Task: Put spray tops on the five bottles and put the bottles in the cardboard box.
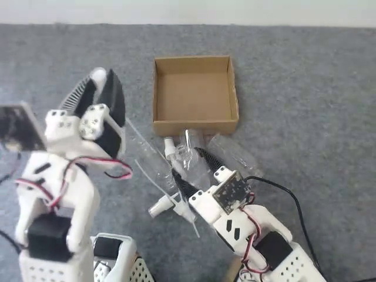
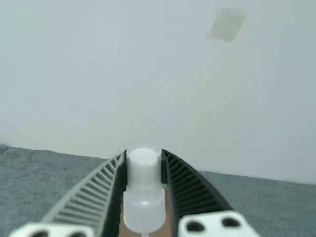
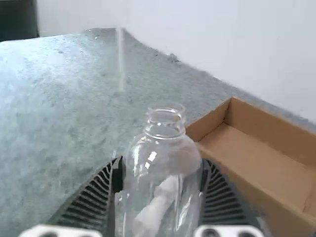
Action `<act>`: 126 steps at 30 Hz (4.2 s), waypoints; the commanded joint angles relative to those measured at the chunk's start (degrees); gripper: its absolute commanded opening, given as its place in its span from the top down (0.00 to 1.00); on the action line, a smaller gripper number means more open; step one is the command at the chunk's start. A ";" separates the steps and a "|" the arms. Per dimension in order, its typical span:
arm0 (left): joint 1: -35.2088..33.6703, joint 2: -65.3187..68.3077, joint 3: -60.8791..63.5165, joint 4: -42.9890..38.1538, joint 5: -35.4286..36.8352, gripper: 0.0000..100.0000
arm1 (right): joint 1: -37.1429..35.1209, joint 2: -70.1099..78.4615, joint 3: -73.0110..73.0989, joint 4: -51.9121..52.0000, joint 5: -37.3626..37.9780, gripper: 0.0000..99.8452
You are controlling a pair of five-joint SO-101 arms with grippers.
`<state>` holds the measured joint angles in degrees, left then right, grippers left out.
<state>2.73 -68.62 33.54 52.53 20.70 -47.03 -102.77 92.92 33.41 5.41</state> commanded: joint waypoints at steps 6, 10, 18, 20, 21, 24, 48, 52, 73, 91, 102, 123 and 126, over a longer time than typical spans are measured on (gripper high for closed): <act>2.11 -12.13 7.08 -6.33 0.62 0.99 | -2.86 -1.01 0.35 -1.45 3.87 0.92; 2.20 -14.51 8.75 -6.15 0.53 0.99 | -2.86 -1.01 0.35 -1.45 3.87 0.92; 7.03 -15.21 11.56 -6.15 0.35 0.99 | -2.95 -0.75 0.35 -1.45 3.96 0.92; 8.00 -15.21 11.91 -6.33 -0.35 0.99 | -2.95 -0.66 0.44 -1.45 3.96 0.92; 8.44 -15.21 11.91 -6.24 -1.14 0.99 | -2.95 -0.66 0.44 -1.45 3.96 0.92; 8.70 -15.21 12.09 -5.71 -1.49 0.99 | -2.95 -0.66 0.44 -1.45 3.96 0.92; 18.73 -15.30 20.70 -2.02 -4.66 0.99 | 1.19 -1.19 0.44 -3.56 3.52 0.92; 18.81 -15.30 22.02 -1.67 -8.70 0.99 | 1.63 -1.19 0.44 -4.26 3.52 0.92; 22.68 -15.30 25.63 1.93 -10.29 0.82 | 1.71 -1.19 0.44 -4.00 3.52 0.92; 11.16 -15.30 19.74 2.81 -9.93 0.82 | 1.71 -1.19 0.44 -3.91 3.60 0.92; 11.08 -15.30 22.99 4.48 -10.29 0.82 | 1.71 -1.19 0.44 -3.82 3.60 0.92; 7.82 -17.32 24.22 8.88 -13.89 0.83 | 1.80 -1.19 0.44 -3.91 3.60 0.92; 4.48 -22.86 24.66 8.88 -13.89 0.83 | 1.80 -1.19 0.44 -4.18 3.60 0.92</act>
<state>9.49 -86.37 58.42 60.97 6.99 -45.89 -102.77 94.33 30.68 8.66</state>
